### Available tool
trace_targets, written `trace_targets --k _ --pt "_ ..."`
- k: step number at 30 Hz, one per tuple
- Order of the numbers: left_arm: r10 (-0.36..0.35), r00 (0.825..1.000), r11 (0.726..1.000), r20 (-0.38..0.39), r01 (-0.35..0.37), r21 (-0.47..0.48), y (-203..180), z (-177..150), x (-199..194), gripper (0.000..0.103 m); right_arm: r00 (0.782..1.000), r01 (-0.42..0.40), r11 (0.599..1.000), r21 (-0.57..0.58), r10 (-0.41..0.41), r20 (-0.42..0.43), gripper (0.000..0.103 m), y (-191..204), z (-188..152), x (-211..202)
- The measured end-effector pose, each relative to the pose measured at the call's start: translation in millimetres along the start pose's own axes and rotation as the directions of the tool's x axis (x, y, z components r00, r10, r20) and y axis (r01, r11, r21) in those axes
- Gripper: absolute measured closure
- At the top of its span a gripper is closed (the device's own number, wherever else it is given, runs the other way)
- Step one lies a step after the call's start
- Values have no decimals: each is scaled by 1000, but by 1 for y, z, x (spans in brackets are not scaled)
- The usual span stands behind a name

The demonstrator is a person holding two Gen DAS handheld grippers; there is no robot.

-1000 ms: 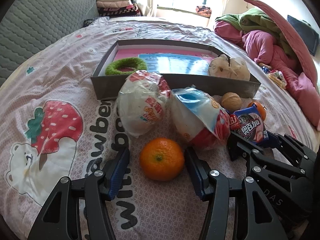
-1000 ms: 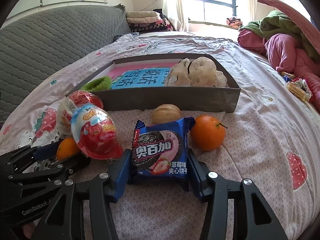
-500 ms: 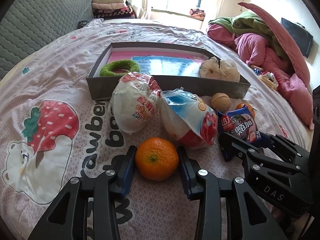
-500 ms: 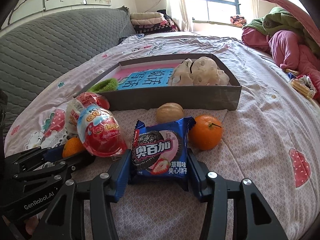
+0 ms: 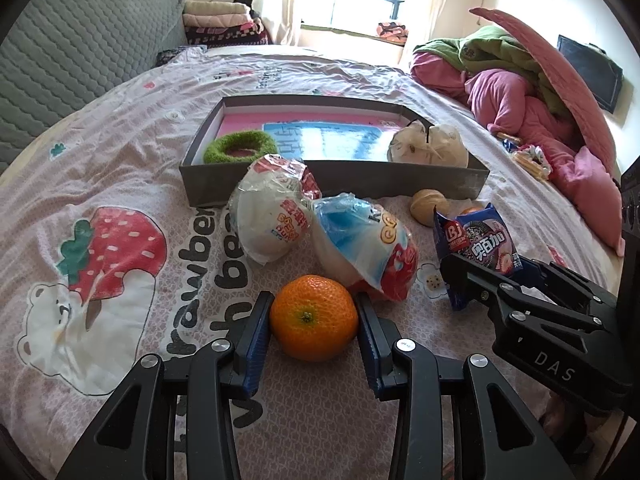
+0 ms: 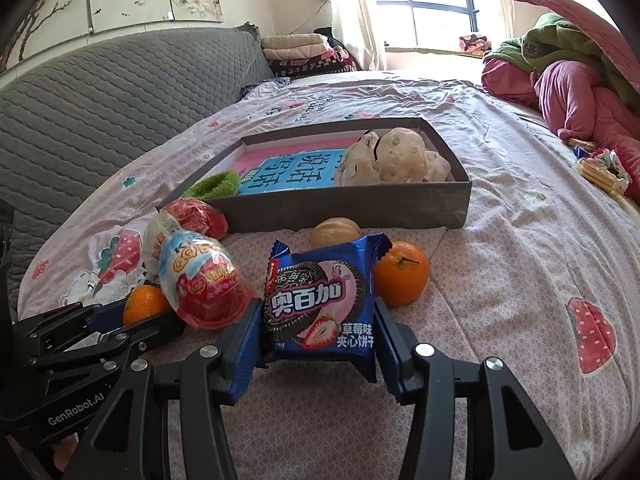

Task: Organize objects
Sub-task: 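Lift cookie packet with right tool over tray while left tool lifts orange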

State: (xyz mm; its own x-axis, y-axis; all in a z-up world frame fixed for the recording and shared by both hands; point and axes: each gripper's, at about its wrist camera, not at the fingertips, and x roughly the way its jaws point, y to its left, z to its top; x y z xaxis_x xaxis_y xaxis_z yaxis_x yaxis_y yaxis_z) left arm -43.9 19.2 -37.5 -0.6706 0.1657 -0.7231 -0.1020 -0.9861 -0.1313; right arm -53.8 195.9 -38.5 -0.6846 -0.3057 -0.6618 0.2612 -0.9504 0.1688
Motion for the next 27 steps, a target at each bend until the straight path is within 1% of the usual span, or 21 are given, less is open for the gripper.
trace_targets --k 11,22,27 --pt "23 999 1000 44 -23 0 0 4 -19 62 998 -10 1000 1 9 64 51 -3 5 -18" --pt "38 995 999 89 -38 1 -3 8 -35 62 992 4 999 -43 1 129 51 1 9 -33" --pt "44 993 999 113 -44 -1 -1 10 -40 62 987 -1 998 -66 12 159 51 5 11 -38"
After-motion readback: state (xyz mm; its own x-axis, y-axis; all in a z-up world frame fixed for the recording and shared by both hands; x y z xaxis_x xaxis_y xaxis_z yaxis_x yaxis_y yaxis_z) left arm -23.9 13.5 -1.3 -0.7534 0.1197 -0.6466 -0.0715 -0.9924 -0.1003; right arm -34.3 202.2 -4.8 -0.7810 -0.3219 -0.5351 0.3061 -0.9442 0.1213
